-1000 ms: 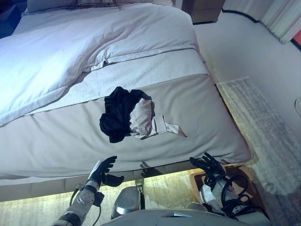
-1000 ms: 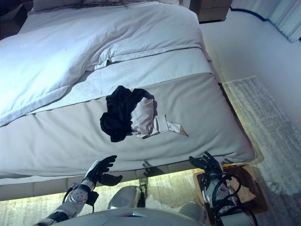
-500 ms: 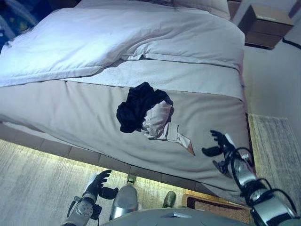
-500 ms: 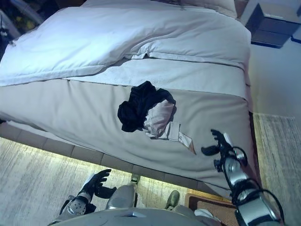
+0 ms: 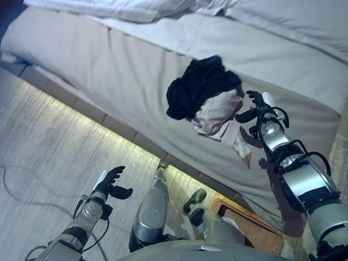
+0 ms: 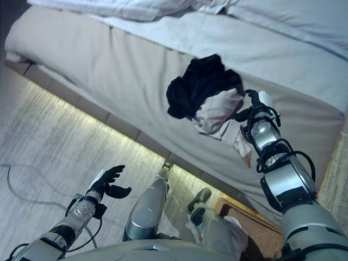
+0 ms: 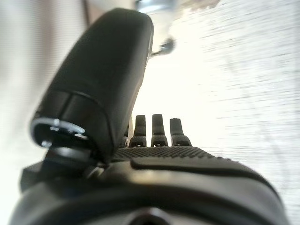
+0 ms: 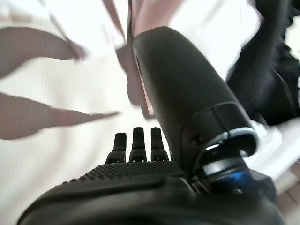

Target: Pick up the clothes from the bed and place them into the basket

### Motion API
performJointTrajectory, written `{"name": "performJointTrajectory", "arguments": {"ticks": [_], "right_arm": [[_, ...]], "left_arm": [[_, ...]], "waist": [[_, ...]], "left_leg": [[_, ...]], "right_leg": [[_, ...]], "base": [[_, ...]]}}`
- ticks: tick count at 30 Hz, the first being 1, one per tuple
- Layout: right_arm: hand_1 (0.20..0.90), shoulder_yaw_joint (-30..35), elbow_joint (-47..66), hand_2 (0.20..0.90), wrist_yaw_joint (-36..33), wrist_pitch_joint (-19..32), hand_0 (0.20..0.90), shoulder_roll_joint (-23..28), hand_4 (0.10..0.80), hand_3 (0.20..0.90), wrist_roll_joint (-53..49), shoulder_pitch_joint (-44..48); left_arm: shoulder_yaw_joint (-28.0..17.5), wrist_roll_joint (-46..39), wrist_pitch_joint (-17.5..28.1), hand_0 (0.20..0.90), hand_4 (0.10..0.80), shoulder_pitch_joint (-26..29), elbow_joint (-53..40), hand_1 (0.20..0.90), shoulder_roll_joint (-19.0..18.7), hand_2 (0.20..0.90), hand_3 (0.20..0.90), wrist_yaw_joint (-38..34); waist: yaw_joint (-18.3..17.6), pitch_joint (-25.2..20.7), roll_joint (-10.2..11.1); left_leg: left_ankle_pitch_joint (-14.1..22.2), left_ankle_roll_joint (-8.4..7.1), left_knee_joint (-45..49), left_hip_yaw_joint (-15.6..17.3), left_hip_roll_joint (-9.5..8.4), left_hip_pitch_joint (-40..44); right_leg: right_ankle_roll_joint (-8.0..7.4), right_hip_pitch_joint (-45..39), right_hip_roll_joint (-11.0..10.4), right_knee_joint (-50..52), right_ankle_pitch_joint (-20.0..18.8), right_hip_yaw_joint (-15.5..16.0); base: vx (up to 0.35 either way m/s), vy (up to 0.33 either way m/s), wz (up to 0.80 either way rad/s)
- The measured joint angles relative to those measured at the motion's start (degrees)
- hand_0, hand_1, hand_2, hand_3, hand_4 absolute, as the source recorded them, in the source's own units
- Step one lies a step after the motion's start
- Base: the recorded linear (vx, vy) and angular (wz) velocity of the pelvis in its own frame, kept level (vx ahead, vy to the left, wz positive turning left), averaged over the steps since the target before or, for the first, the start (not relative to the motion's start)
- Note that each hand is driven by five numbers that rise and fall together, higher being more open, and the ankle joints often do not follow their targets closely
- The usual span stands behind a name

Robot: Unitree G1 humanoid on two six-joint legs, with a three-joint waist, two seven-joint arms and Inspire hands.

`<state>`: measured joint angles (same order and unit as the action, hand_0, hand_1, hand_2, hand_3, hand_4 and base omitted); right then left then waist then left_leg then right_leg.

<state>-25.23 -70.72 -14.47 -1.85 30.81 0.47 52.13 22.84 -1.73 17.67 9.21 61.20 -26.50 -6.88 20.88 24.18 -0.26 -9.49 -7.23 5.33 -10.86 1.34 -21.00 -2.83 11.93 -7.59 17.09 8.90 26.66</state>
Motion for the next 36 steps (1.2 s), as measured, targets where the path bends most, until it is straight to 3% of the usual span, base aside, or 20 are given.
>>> {"name": "performJointTrajectory", "arguments": {"ticks": [4,6,9,13,14,15,16,17,19,20,21,22,23,25,27,31,36], "right_arm": [[0.9,-0.5,-1.2,0.9,-0.7,-4.0,0.9,0.6,0.8,0.9,-2.4,4.8],[0.9,-0.5,-1.1,0.9,-1.7,-4.0,0.9,2.2,0.8,0.9,-2.6,6.7],[0.9,-1.5,-0.4,0.9,-2.5,-2.7,0.9,5.0,0.8,0.9,-2.8,9.3],[0.9,-1.6,1.7,0.9,-1.8,1.8,0.9,7.1,0.8,0.9,-4.3,10.3],[0.9,-1.6,1.8,0.9,-1.9,3.1,0.9,7.1,0.8,0.9,-5.0,10.9],[0.827,-1.3,2.1,0.827,-2.5,4.4,0.827,7.4,0.715,0.815,-5.5,11.3],[0.467,-0.6,2.2,0.467,-2.8,5.1,0.467,7.5,0.295,0.395,-6.2,11.3],[0.3,0.1,2.3,0.3,-2.9,6.1,0.3,7.6,0.1,0.2,-7.0,11.3],[0.3,0.7,2.6,0.3,-3.2,7.9,0.3,7.7,0.1,0.2,-9.3,11.2],[0.3,2.0,3.0,0.3,-4.1,8.5,0.3,8.1,0.1,0.2,-10.2,10.9],[0.3,4.5,3.2,0.3,-5.0,9.2,0.3,8.5,0.1,0.2,-11.0,10.5],[0.3,5.3,3.3,0.3,-5.8,9.5,0.3,8.4,0.1,0.2,-11.7,10.2],[0.3,5.2,4.1,0.3,-5.9,9.6,0.3,8.1,0.1,0.2,-12.2,9.6],[0.3,5.9,4.5,0.3,-6.1,10.4,0.3,8.6,0.1,0.2,-13.0,8.0],[0.3,6.6,4.6,0.3,-5.9,10.3,0.3,8.5,0.1,0.2,-13.9,6.3],[0.3,6.8,4.6,0.3,-5.3,10.3,0.3,8.3,0.1,0.2,-14.0,5.2],[0.3,7.4,4.7,0.3,-5.3,10.6,0.3,8.5,0.1,0.2,-15.5,4.8]], "left_arm": [[0.1,-1.8,0.4,0.9,0.8,0.3,-4.0,0.9,-0.2,0.9,0.9,-0.7],[0.2,-3.1,1.2,0.9,0.8,0.4,-7.7,0.9,-0.3,0.9,0.9,-1.2],[0.4,-5.6,1.0,0.9,0.8,0.2,-11.5,0.9,-1.0,0.9,0.9,-2.2],[0.3,-7.9,0.9,0.9,0.8,0.2,-13.3,0.9,-1.3,0.9,0.9,-2.5],[0.3,-8.2,0.9,0.9,0.8,0.3,-13.5,0.9,-1.3,0.9,0.9,-2.3],[0.3,-8.4,1.0,0.9,0.8,0.4,-13.6,0.9,-1.3,0.9,0.9,-2.1],[0.3,-8.4,1.1,0.9,0.8,0.4,-13.5,0.9,-1.2,0.9,0.9,-1.8],[0.4,-8.5,1.1,0.9,0.8,-0.2,-13.5,0.9,-1.1,0.9,0.9,-1.2],[0.4,-8.9,1.1,0.9,0.8,-1.7,-13.4,0.9,-0.8,0.9,0.9,-0.9],[0.0,-9.6,1.3,0.9,0.8,-1.6,-13.9,0.9,-1.0,0.9,0.9,-0.8],[-0.1,-9.7,1.6,0.9,0.8,-1.5,-14.6,0.9,-1.0,0.9,0.9,-0.7],[-0.1,-9.6,1.6,0.9,0.8,-1.9,-14.6,0.9,-0.7,0.9,0.9,-0.4],[-0.1,-9.6,1.5,0.9,0.8,-3.2,-14.8,0.9,-0.6,0.9,0.9,-0.4],[-0.2,-9.7,1.6,0.9,0.8,-2.8,-14.4,0.9,-0.3,0.9,0.9,-0.4],[-0.2,-10.0,2.6,0.9,0.8,-3.3,-14.8,0.9,-1.0,0.9,0.9,-0.4],[-0.2,-10.2,2.7,0.9,0.8,-3.7,-14.8,0.9,-1.0,0.9,0.9,-0.4],[-0.2,-9.4,2.7,0.9,0.8,-4.2,-14.4,0.9,-0.6,0.9,0.9,-0.4]], "waist": [[0.4,3.9,-1.5],[0.5,5.8,-3.1],[-0.1,6.0,-3.6],[-1.7,6.4,-4.7],[-2.4,6.5,-4.8],[-3.0,6.6,-5.0],[-3.4,6.6,-5.0],[-3.6,6.9,-5.6],[-2.9,6.9,-6.5],[-3.7,6.9,-6.3],[-5.1,7.0,-6.3],[-5.0,7.1,-6.4],[-3.9,6.9,-6.8],[-4.6,7.2,-6.8],[-4.9,7.2,-6.9],[-4.4,7.2,-6.9],[-3.7,7.0,-6.7]], "left_leg": [[0.2,1.55,5.1,0.2,-3.44,-5.5],[1.6,2.55,8.9,0.8,-4.99,-9.1],[3.9,3.76,16.4,2.6,-7.02,-15.5],[6.5,4.31,22.2,3.9,-7.12,-21.1],[7.2,3.58,22.1,4.2,-7.07,-22.3],[7.7,2.87,21.6,4.6,-6.87,-23.2],[8.4,3.16,22.7,5.0,-6.9,-23.8],[10.4,6.02,27.1,5.6,-7.0,-25.2],[10.2,4.63,26.4,5.8,-5.57,-25.2],[10.6,2.78,24.2,6.4,-5.65,-24.9],[12.1,3.65,26.8,6.6,-6.74,-26.1],[14.7,6.74,37.1,6.7,-6.83,-26.5],[18.1,5.96,36.9,6.0,-5.89,-22.0],[17.4,4.93,33.4,6.9,-6.54,-20.3],[15.9,5.58,30.8,7.0,-6.41,-17.5],[14.0,5.21,25.3,6.6,-5.97,-12.3],[9.2,5.03,15.7,6.5,-4.01,-4.1]], "right_leg": [[0.08,7.9,-5.1,11.2,3.7,-1.3],[0.42,12.0,-7.4,16.4,5.3,-2.7],[0.8,19.3,-10.4,24.8,8.1,-5.9],[1.59,25.3,-10.8,30.4,9.2,-8.7],[1.68,27.0,-10.3,30.8,9.3,-9.7],[2.02,28.3,-10.0,30.7,9.4,-10.8],[2.09,29.0,-10.4,30.8,9.4,-11.0],[2.09,29.3,-11.0,31.9,9.4,-11.1],[2.06,30.0,-9.0,33.5,9.4,-12.1],[3.11,30.2,-8.6,33.0,9.8,-12.6],[4.0,29.8,-9.7,30.7,9.6,-12.7],[3.97,29.7,-10.2,30.9,9.6,-13.1],[3.54,29.3,-9.0,31.0,9.4,-13.6],[2.72,27.5,-9.2,29.1,8.9,-13.9],[2.53,24.4,-8.8,26.2,8.7,-13.5],[1.91,19.4,-7.4,20.7,6.8,-13.0],[1.06,10.5,-5.4,9.0,-1.4,-10.2]], "base": [[-0.123,0.154,0.14],[-0.126,0.216,0.04],[-0.078,0.161,-0.06],[-0.025,0.135,-0.09],[-0.001,0.081,0.11],[0.007,0.056,0.17],[0.009,0.027,0.08],[0.013,0.011,-0.26],[0.036,-0.008,-0.31],[0.052,-0.013,0.46],[0.061,-0.011,0.51],[0.07,-0.016,-0.01],[0.058,-0.019,-0.4],[0.043,-0.034,-0.05],[0.066,-0.067,0.12],[0.061,-0.098,-0.01],[-0.015,-0.051,-0.05]]}}
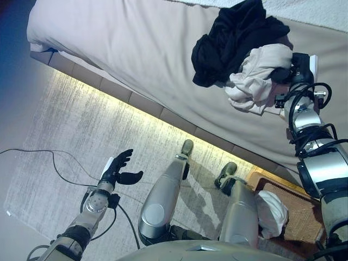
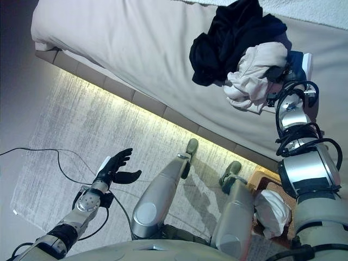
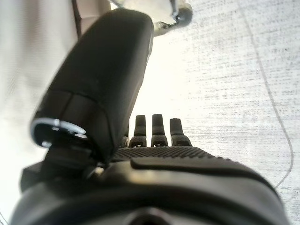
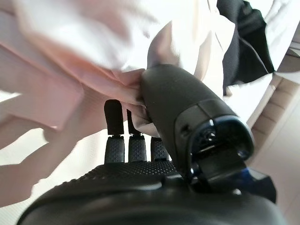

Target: Pick up the clothes from the bed and place them into the basket

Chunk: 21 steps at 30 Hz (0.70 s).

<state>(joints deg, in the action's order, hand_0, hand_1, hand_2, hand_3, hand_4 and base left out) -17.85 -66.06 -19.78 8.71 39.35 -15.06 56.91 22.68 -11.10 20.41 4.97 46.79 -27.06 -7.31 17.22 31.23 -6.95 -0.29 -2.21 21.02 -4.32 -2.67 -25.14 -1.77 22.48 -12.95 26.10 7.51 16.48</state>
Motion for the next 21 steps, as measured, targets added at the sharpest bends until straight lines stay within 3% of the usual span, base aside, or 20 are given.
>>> {"name": "performJointTrajectory", "arguments": {"ticks": [5,10,15,21], "right_arm": [[0.3,5.6,0.2,0.3,0.1,-0.2,0.3,0.2,0.1,0.2,-4.3,-0.6],[0.3,13.2,5.5,0.3,-0.8,0.0,0.3,0.7,0.1,0.2,-10.4,-6.8],[0.3,17.6,14.1,0.3,-1.6,0.3,0.3,-0.3,0.1,0.2,-14.3,-17.1],[0.3,22.0,26.0,0.3,-4.4,2.5,0.3,-3.0,0.1,0.2,-15.6,-26.1]], "left_arm": [[-0.1,1.9,0.0,0.9,0.8,-0.5,2.2,0.9,0.4,0.9,0.9,-0.1],[-0.6,4.6,-0.2,0.9,0.8,-2.3,5.3,0.9,2.7,0.9,0.9,-0.3],[-1.3,6.8,-0.3,0.9,0.8,-3.5,8.8,0.9,3.9,0.9,0.9,-0.9],[-2.6,8.0,-1.8,0.9,0.8,-5.0,10.0,0.9,5.1,0.9,0.9,-1.0]], "waist": [[-0.3,-0.2,0.2],[-1.4,-6.4,1.8],[-4.3,-12.7,6.0],[-8.9,-17.6,8.0]], "left_leg": [[-3.4,-0.15,-10.2,0.0,1.89,9.8],[-5.1,-0.02,-18.1,0.9,2.55,16.5],[-5.1,-0.03,-23.0,2.3,2.44,22.4],[-5.1,-0.02,-25.9,4.7,3.18,27.1]], "right_leg": [[-0.13,-9.8,3.1,-11.1,-3.9,1.2],[-1.08,-17.7,5.3,-22.2,-8.0,1.5],[-1.52,-24.6,6.3,-30.6,-10.1,1.0],[-1.52,-26.8,7.0,-31.3,-10.1,-1.9]], "base": [[0.053,-0.017,-0.08],[0.107,0.014,-0.07],[0.084,-0.014,-0.09],[0.038,-0.029,-0.24]]}}
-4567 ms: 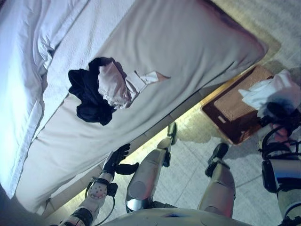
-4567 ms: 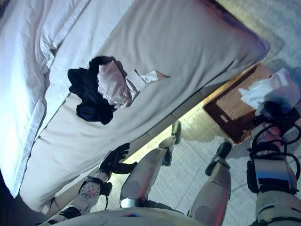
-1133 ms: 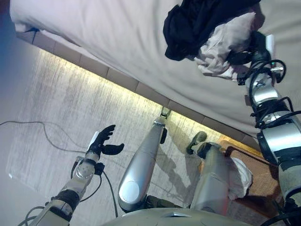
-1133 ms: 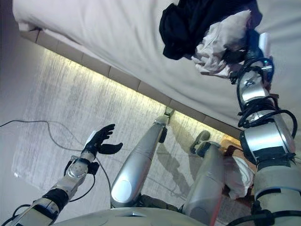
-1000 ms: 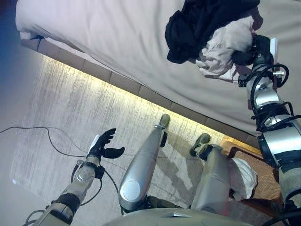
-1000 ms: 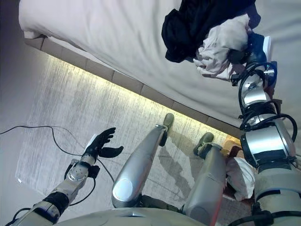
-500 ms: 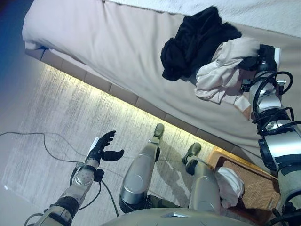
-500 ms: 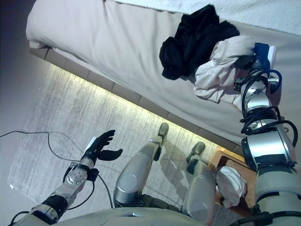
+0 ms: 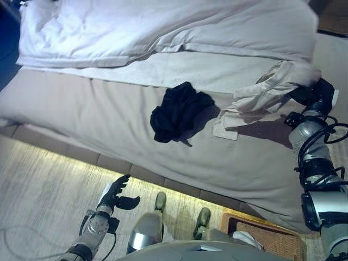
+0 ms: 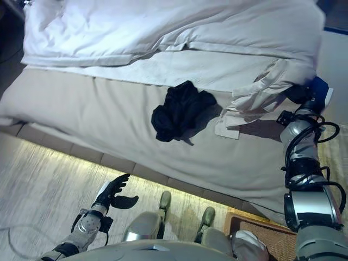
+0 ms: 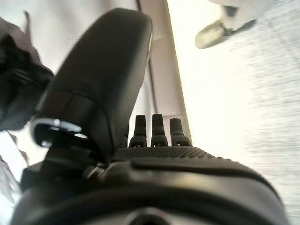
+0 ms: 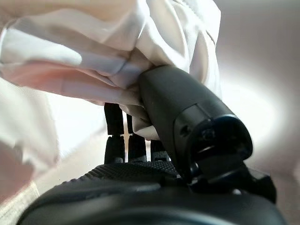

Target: Pick up the clothes from the bed and place them into the basket

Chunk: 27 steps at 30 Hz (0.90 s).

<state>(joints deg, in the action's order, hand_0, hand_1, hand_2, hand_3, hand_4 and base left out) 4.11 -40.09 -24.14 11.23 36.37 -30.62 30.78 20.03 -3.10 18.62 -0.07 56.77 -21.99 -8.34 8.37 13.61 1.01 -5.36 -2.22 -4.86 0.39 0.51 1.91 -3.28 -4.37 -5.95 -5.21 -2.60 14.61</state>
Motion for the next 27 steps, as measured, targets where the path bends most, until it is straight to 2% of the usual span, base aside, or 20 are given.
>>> {"name": "performJointTrajectory", "arguments": {"ticks": [5,7,9,10,12,13,16,17,18,19,21,22,23,25,26,27], "right_arm": [[0.3,2.3,9.3,0.3,-2.2,1.7,0.3,-2.4,0.1,0.2,-0.3,-5.9],[0.3,2.6,14.0,0.3,-3.2,2.4,0.3,-4.1,0.1,0.2,-0.3,-9.8],[0.3,2.7,17.0,0.3,-3.1,3.7,0.3,-6.6,0.1,0.2,-0.1,-13.5],[0.3,2.6,17.8,0.3,-3.1,4.3,0.3,-7.7,0.1,0.2,-0.1,-14.5],[0.3,2.4,19.5,0.3,-3.6,5.7,0.3,-8.8,0.1,0.2,0.5,-18.0],[0.3,2.4,19.8,0.3,-4.5,6.5,0.3,-8.8,0.1,0.2,0.9,-19.5],[0.3,5.4,21.1,0.3,-7.0,8.6,0.3,-10.6,0.1,0.2,2.2,-24.2],[0.3,6.9,21.6,0.3,-8.1,9.6,0.3,-11.4,0.1,0.2,2.7,-26.1],[0.3,8.8,22.5,0.3,-9.9,10.1,0.3,-12.5,0.1,0.2,2.9,-27.8],[0.3,9.6,23.2,0.3,-11.3,10.4,0.3,-13.2,0.1,0.2,3.1,-28.2],[0.3,9.5,23.8,0.3,-12.8,10.7,0.3,-13.5,0.1,0.2,4.6,-28.4],[0.3,9.3,24.2,0.3,-13.6,10.7,0.3,-14.1,0.1,0.2,5.3,-28.4],[0.3,8.6,24.8,0.3,-14.7,10.7,0.3,-14.3,0.1,0.2,5.6,-28.4],[0.3,7.8,26.0,0.3,-16.3,10.7,0.3,-14.3,0.1,0.2,7.4,-28.4],[0.3,7.3,26.7,0.3,-17.1,10.7,0.3,-14.3,0.1,0.2,7.6,-28.4],[0.3,6.4,27.3,0.3,-17.2,10.7,0.3,-14.3,0.1,0.2,7.6,-27.9]], "left_arm": [[-0.3,0.9,-1.6,0.9,0.8,0.2,0.0,0.9,0.5,0.9,0.9,0.0],[-0.8,0.8,-2.3,0.9,0.8,0.0,0.1,0.9,1.4,0.9,0.9,0.0],[-0.7,0.8,-2.3,0.9,0.8,-0.3,0.1,0.9,2.1,0.9,0.9,-0.2],[-0.7,0.8,-2.3,0.9,0.8,-1.2,0.3,0.9,2.7,0.9,0.9,-0.1],[-0.6,0.9,-2.1,0.9,0.8,-2.6,0.3,0.9,4.9,0.9,0.9,0.2],[-0.6,0.9,-2.1,0.9,0.8,-3.4,0.3,0.9,5.7,0.9,0.9,0.4],[-0.6,0.9,-2.2,0.9,0.8,-4.1,0.3,0.9,5.5,0.9,0.9,1.2],[-0.7,0.9,-2.3,0.9,0.8,-4.1,0.3,0.9,5.1,0.9,0.9,1.2],[-0.7,0.9,-2.4,0.9,0.8,-4.2,0.3,0.9,4.4,0.9,0.9,1.2],[-0.7,0.9,-2.5,0.9,0.8,-4.4,0.3,0.9,3.9,0.9,0.9,1.2],[-0.8,0.9,-3.7,0.9,0.8,-4.6,0.6,0.9,2.9,0.9,0.9,0.8],[-0.8,0.9,-4.0,0.9,0.8,-4.9,0.9,0.9,2.2,0.9,0.9,0.5],[-0.8,0.9,-4.4,0.9,0.8,-4.5,1.1,0.9,1.7,0.9,0.9,0.1],[-0.8,0.9,-4.6,0.9,0.8,-3.8,1.4,0.9,0.7,0.9,0.9,-0.5],[-0.8,0.8,-4.6,0.9,0.8,-2.9,2.3,0.9,0.5,0.9,0.9,-0.7],[-0.8,0.8,-4.6,0.9,0.8,-2.2,2.7,0.9,0.3,0.9,0.9,-1.1]], "waist": [[-2.9,-1.2,0.3],[-3.8,-1.5,0.3],[-3.6,-2.0,1.1],[-3.0,-2.0,1.3],[-2.8,-2.8,0.2],[-3.5,-3.2,-0.4],[-6.3,-3.6,-0.2],[-6.8,-3.7,-0.2],[-7.3,-3.8,-0.3],[-7.3,-3.9,-0.4],[-6.3,-4.2,-1.6],[-5.6,-4.2,-1.9],[-5.3,-4.2,-2.3],[-4.2,-4.2,-2.9],[-3.2,-4.2,-2.8],[-2.5,-4.3,-2.0]], "left_leg": [[0.0,0.0,-0.1,1.9,0.6,1.9],[0.4,-0.13,0.2,2.5,0.87,2.9],[1.6,0.81,2.5,-0.8,-0.04,2.6],[2.5,1.47,3.8,-3.7,-0.48,2.3],[5.7,2.48,5.4,-7.7,-0.76,1.9],[6.6,1.93,4.8,-7.0,-0.67,2.1],[5.1,2.53,2.0,-3.7,-1.61,2.8],[4.7,2.71,0.8,-2.6,-2.17,3.5],[4.1,3.2,-0.2,-1.1,-2.87,4.3],[4.2,3.46,-0.2,1.0,-3.11,4.4],[4.1,3.97,0.0,6.6,-1.75,4.5],[4.1,4.05,0.1,8.3,-0.75,4.6],[4.2,4.19,0.3,10.2,0.41,4.5],[4.2,4.19,0.5,12.1,2.57,4.4],[4.2,4.18,0.7,13.2,3.49,4.5],[4.3,4.11,1.9,14.0,3.41,4.3]], "right_leg": [[0.0,-0.9,0.6,0.0,0.0,-2.0],[0.0,-0.8,0.9,0.0,0.0,-3.8],[0.03,0.1,1.2,-0.1,0.1,-7.8],[0.09,0.3,0.6,0.0,0.1,-9.8],[0.32,1.8,0.8,0.2,-0.4,-14.3],[-0.07,2.6,0.8,0.3,-0.6,-15.2],[-1.49,5.0,-0.6,1.1,-1.8,-16.6],[-1.51,5.2,-1.2,1.1,-1.5,-16.7],[-1.51,6.2,-2.3,1.3,-1.5,-15.8],[-1.5,7.0,-3.8,1.6,-1.0,-13.6],[-1.02,9.7,-6.1,6.2,-0.6,-3.1],[-1.14,10.9,-7.3,9.9,-0.4,0.1],[-1.46,12.2,-7.7,15.1,-0.1,2.1],[-2.06,12.6,-8.0,21.6,0.4,3.8],[-2.46,12.0,-8.9,23.8,1.4,5.2],[-1.73,10.4,-8.7,22.3,1.2,6.6]], "base": [[0.006,0.005,-0.23],[0.018,0.092,-0.42],[-0.022,0.124,-0.74],[-0.007,0.155,-1.07],[0.036,0.203,-1.11],[0.083,0.163,-0.81],[0.027,0.153,-0.45],[-0.021,0.128,-0.56],[-0.06,0.121,-0.72],[-0.121,0.144,-1.04],[-0.203,0.097,-1.21],[-0.258,0.042,-1.08],[-0.238,0.018,-0.92],[-0.163,0.0,-0.76],[-0.134,-0.09,-0.76],[-0.108,-0.164,-0.71]]}}
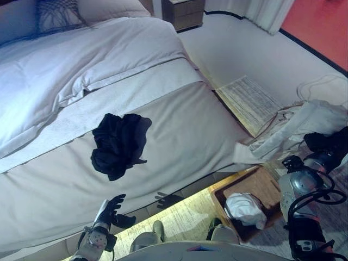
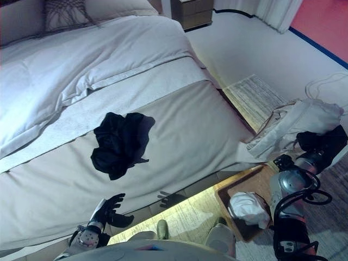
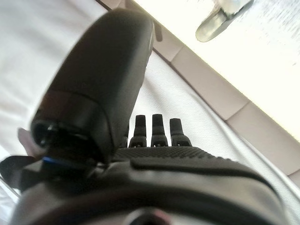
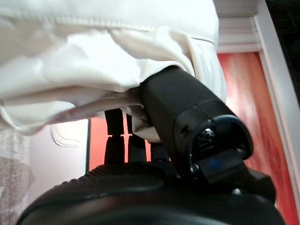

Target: Pick up the clothes from the bed and place them into the basket

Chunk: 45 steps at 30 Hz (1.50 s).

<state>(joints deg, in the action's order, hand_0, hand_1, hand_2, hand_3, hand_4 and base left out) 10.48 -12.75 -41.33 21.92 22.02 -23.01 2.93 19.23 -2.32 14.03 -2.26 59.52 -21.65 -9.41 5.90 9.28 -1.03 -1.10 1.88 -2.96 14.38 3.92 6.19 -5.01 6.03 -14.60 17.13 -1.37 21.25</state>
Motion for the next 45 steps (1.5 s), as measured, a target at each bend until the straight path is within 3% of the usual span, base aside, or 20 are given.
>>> {"name": "performJointTrajectory", "arguments": {"ticks": [2,3,4,5,6,7,10,11,12,13,17,21,26,29,33,36,41,42,43,45], "right_arm": [[0.3,-2.0,-0.2,0.3,0.2,-0.2,0.3,-0.1,0.1,0.2,-0.1,1.5],[0.3,-2.8,-0.2,0.3,0.2,-0.2,0.3,-0.3,0.1,0.2,-0.1,1.9],[0.3,-3.8,-0.3,0.3,0.4,-0.2,0.3,-0.1,0.1,0.2,-0.1,2.9],[0.3,-4.1,-0.9,0.3,0.5,-0.4,0.3,0.5,0.1,0.2,-0.1,4.1],[0.3,-4.6,-1.6,0.3,0.4,-0.9,0.3,-0.2,0.1,0.2,-0.3,4.6],[0.3,-5.0,-1.8,0.3,0.5,-2.0,0.3,-1.0,0.1,0.2,-0.8,3.9],[0.3,-4.7,-5.8,0.3,0.9,-2.6,0.3,-2.2,0.1,0.2,-1.9,3.3],[0.3,-4.5,-7.6,0.3,1.1,-2.8,0.3,-2.5,0.1,0.2,-2.7,3.3],[0.3,-4.2,-8.8,0.3,1.1,-3.0,0.3,-3.1,0.1,0.2,-3.0,2.8],[0.3,-4.3,-9.0,0.3,1.2,-3.2,0.3,-3.5,0.1,0.2,-3.1,1.3],[0.3,-4.8,-11.3,0.3,1.7,-3.9,0.3,-3.8,0.1,0.2,-4.0,0.6],[0.3,-5.7,-17.6,0.3,1.7,-4.8,0.3,-3.8,0.1,0.2,-4.6,0.5],[0.3,-6.5,-25.1,0.3,1.5,-4.7,0.3,-3.9,0.1,0.2,-6.1,1.1],[0.3,-6.8,-29.6,0.3,1.5,-4.3,0.3,-3.4,0.1,0.2,-8.2,4.4],[0.3,-7.0,-38.3,0.3,1.3,-4.4,0.3,-0.6,0.1,0.2,-9.8,15.0],[0.3,-8.2,-42.4,0.3,0.7,-4.7,0.3,1.2,0.1,0.2,-9.7,22.0],[0.3,-8.2,-47.7,0.3,0.6,-6.5,0.3,7.3,0.1,0.2,-9.8,29.7],[0.434,-8.2,-48.5,0.434,0.7,-7.4,0.434,8.9,0.256,0.356,-9.8,30.6],[0.9,-8.2,-50.6,0.9,1.2,-8.2,0.9,10.7,0.8,0.9,-10.4,32.3],[0.9,-8.0,-52.6,0.9,2.2,-9.4,0.9,12.8,0.8,0.9,-12.1,34.0]], "left_arm": [[0.0,-0.2,0.2,0.9,0.8,0.4,0.6,0.9,1.2,0.9,0.9,-0.2],[-0.1,-0.3,0.3,0.9,0.8,0.3,0.3,0.9,1.6,0.9,0.9,-0.2],[-0.2,-0.4,0.8,0.9,0.8,0.3,-0.9,0.9,2.6,0.9,0.9,-0.1],[-0.6,-0.5,0.9,0.9,0.8,0.4,-1.0,0.9,4.2,0.9,0.9,-0.2],[-1.3,-0.4,0.8,0.9,0.8,0.4,-0.9,0.9,4.7,0.9,0.9,0.0],[-2.0,-0.4,0.8,0.9,0.8,0.2,-0.9,0.9,4.9,0.9,0.9,0.3],[-2.8,-0.3,0.9,0.9,0.8,0.2,-1.1,0.9,4.9,0.9,0.9,1.1],[-2.8,-0.3,0.9,0.9,0.8,-0.4,-1.6,0.9,5.0,0.9,0.9,1.3],[-2.8,-0.2,1.1,0.9,0.8,-0.6,-2.2,0.9,4.9,0.9,0.9,1.3],[-2.9,0.0,1.2,0.9,0.8,-0.8,-2.2,0.9,4.4,0.9,0.9,1.4],[-3.7,0.2,1.2,0.9,0.8,-2.5,-1.5,0.9,5.0,0.9,0.9,1.3],[-4.2,0.2,1.3,0.9,0.8,-3.3,-1.1,0.9,5.0,0.9,0.9,1.3],[-3.3,0.2,1.7,0.9,0.8,-2.1,-0.5,0.9,4.1,0.9,0.9,2.2],[-0.8,-0.2,3.4,0.9,0.8,0.1,-0.5,0.9,3.3,0.9,0.9,2.5],[1.6,-3.3,6.4,0.9,0.8,5.9,-0.9,0.9,3.9,0.9,0.9,2.6],[2.5,-5.0,8.4,0.9,0.8,7.1,-4.2,0.9,3.9,0.9,0.9,2.7],[5.1,-6.3,9.6,0.9,0.8,7.5,-9.6,0.9,4.0,0.9,0.9,2.9],[5.2,-7.0,9.8,0.9,0.8,7.7,-10.0,0.9,3.9,0.9,0.9,2.9],[5.3,-7.5,9.8,0.9,0.8,7.4,-11.2,0.9,3.7,0.9,0.9,2.9],[5.5,-7.9,9.8,0.9,0.8,7.3,-12.7,0.9,3.1,0.9,0.9,2.8]], "waist": [[1.1,0.1,0.3],[1.4,0.1,1.0],[3.1,-0.4,1.5],[3.3,-0.5,-0.2],[3.9,-0.4,0.0],[3.9,-0.5,0.7],[3.8,-0.2,3.1],[4.2,-0.5,2.6],[4.5,-0.5,2.4],[4.4,-1.0,3.7],[4.6,-1.9,2.3],[4.7,-2.2,1.7],[4.9,-2.2,1.2],[5.2,-1.1,-0.2],[5.4,6.7,-5.3],[5.7,11.7,-8.3],[5.9,18.0,-9.8],[6.0,18.6,-10.1],[5.9,18.9,-10.5],[6.1,19.3,-10.7]], "left_leg": [[0.5,-0.36,4.5,0.2,0.53,-2.4],[1.6,-0.52,5.5,-1.3,0.14,-4.2],[2.0,-0.91,1.1,-4.2,-2.25,-5.1],[0.7,-0.87,-2.2,-5.7,-2.21,-5.8],[-1.9,-1.61,-2.2,-6.2,-1.2,-5.4],[-2.2,-2.58,-1.9,-5.1,-1.05,-5.5],[-2.1,-3.34,-1.7,-3.9,0.03,-4.5],[-2.0,-3.49,-2.3,-3.3,1.71,-4.3],[-1.7,-3.76,-2.2,-3.1,2.52,-3.9],[-1.7,-4.07,-2.1,-3.3,1.43,-3.9],[-2.2,-4.39,-2.0,-3.4,1.33,-3.4],[-2.0,-4.56,-1.4,-3.9,1.29,-2.7],[-2.0,-4.63,-1.5,-5.5,0.41,-4.7],[-2.1,-4.61,1.8,-6.4,-0.49,-11.1],[-1.8,-4.3,9.9,-7.5,-1.29,-19.7],[-0.6,-4.05,13.9,-7.2,-1.35,-24.4],[-0.4,-3.07,15.9,-6.1,-3.11,-28.7],[-0.5,-2.63,16.0,-6.0,-3.77,-29.3],[0.4,-2.38,16.0,-5.7,-4.3,-30.3],[0.2,-1.57,16.7,-4.8,-5.0,-31.5]], "right_leg": [[1.51,-1.0,1.7,-4.3,-0.8,-0.4],[2.26,-1.6,2.0,-7.3,-1.3,-1.0],[2.53,-1.9,3.3,-13.3,-1.5,-3.1],[2.07,-1.9,5.4,-16.0,-2.8,-4.3],[2.28,-2.0,6.5,-17.8,-3.6,-5.3],[1.55,-3.1,7.5,-20.6,-4.2,-5.3],[-1.12,-4.4,7.5,-22.8,-1.6,-3.7],[-0.83,-4.8,7.7,-21.7,-1.4,-1.1],[-0.47,-4.2,7.0,-18.2,-1.5,1.1],[-0.61,-4.6,5.0,-17.3,-1.5,1.0],[0.58,-6.8,7.0,-22.4,-4.2,-0.1],[0.69,-8.0,7.0,-22.4,-4.2,0.1],[0.6,-6.9,5.7,-22.4,-4.2,1.5],[0.38,-1.9,4.1,-21.3,-4.3,1.7],[1.22,4.8,2.1,-16.6,-4.9,1.5],[1.15,9.9,1.1,-12.4,-4.5,0.9],[0.91,16.6,-2.3,-6.9,-4.4,-0.9],[0.8,17.7,-3.1,-5.9,-4.3,-1.2],[0.05,19.6,-4.3,-3.4,-3.7,-1.7],[0.63,22.3,-6.1,0.2,-2.6,-2.1]], "base": [[-0.1,-0.194,-0.6],[-0.078,-0.174,-0.87],[-0.058,-0.151,-0.96],[-0.079,-0.18,-1.09],[-0.069,-0.124,-0.72],[-0.045,-0.119,-0.47],[-0.007,-0.081,-0.23],[0.006,-0.045,-0.28],[0.01,-0.043,-0.14],[0.016,-0.032,-0.08],[0.02,-0.021,-0.1],[0.026,-0.019,0.04],[-0.147,0.0,0.16],[-0.323,0.011,0.12],[-0.173,0.018,0.1],[-0.148,0.042,-0.09],[-0.081,0.059,-0.03],[-0.019,0.019,0.1],[0.016,-0.006,0.11],[-0.06,0.015,0.07]]}}
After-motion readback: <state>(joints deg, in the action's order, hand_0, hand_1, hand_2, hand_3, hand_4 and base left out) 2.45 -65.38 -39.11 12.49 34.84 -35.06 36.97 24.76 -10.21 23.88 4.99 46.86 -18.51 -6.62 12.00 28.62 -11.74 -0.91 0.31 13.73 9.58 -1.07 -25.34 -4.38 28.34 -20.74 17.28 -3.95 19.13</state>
